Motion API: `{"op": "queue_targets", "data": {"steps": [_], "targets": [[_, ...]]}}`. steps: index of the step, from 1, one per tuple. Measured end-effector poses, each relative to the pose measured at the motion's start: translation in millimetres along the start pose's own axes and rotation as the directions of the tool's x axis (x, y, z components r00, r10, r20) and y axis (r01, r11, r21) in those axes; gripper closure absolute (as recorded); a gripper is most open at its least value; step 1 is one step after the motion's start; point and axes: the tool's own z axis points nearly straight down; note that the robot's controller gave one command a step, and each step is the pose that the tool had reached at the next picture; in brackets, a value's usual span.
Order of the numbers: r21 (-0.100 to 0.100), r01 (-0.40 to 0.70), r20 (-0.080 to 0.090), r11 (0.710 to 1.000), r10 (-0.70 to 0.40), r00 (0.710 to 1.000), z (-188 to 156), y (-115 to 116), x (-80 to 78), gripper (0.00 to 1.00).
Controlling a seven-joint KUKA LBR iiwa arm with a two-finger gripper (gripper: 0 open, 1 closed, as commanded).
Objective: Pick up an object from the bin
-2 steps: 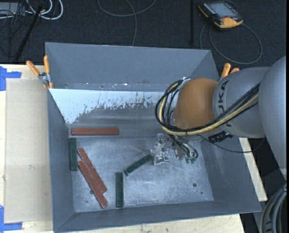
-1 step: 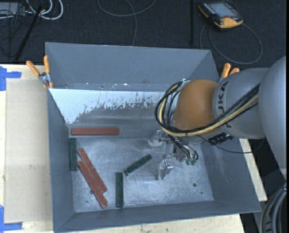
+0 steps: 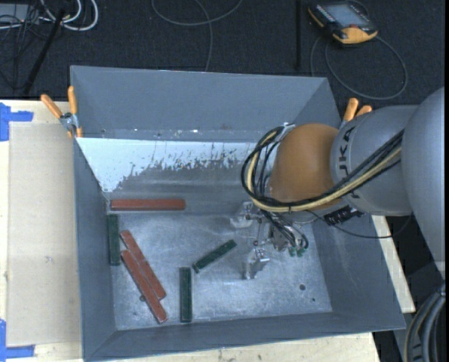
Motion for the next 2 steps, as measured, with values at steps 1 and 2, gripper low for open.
{"op": "queue_targets", "data": {"steps": [1, 2], "targets": [[0.004, 0.266, 0.009, 0.964, -0.266, 0.964, -3.3, 82.5, -15.4, 1.0], [0.005, 0.267, 0.009, 0.964, -0.267, 0.964, -3.3, 82.6, -15.4, 1.0]]}}
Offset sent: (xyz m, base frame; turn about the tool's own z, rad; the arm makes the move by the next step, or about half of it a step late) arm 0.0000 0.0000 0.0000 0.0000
